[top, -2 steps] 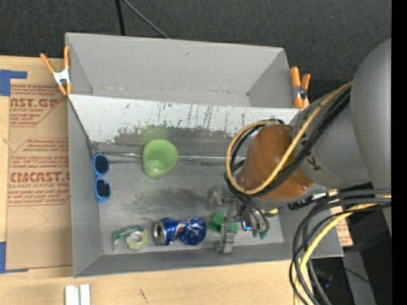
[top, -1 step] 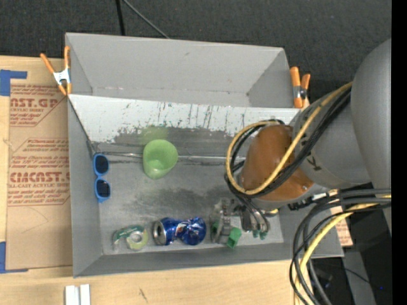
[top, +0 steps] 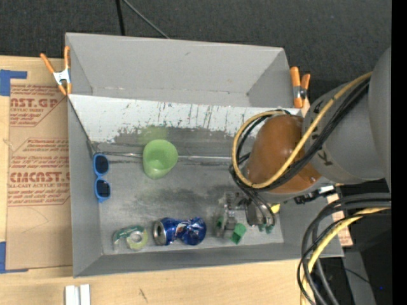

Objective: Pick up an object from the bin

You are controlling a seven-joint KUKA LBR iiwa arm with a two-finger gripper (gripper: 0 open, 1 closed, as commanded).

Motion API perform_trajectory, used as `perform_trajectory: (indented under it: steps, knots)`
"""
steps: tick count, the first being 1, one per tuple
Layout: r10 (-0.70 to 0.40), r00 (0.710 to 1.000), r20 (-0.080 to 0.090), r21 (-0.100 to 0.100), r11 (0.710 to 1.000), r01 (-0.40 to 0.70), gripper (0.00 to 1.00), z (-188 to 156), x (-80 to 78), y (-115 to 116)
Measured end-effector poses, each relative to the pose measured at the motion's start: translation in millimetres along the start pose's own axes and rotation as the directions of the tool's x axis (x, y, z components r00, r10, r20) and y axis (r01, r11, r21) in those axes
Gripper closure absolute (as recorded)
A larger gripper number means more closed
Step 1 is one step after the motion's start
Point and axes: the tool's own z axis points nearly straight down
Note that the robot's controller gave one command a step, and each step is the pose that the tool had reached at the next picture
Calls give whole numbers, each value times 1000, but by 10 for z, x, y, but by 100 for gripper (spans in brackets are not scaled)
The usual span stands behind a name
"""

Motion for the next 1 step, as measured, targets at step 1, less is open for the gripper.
perform_trajectory:
  steps: [1]
  knots:
    - [-1, 1000, 3, 0, 1000, 1, 100, -609, -15, 9]
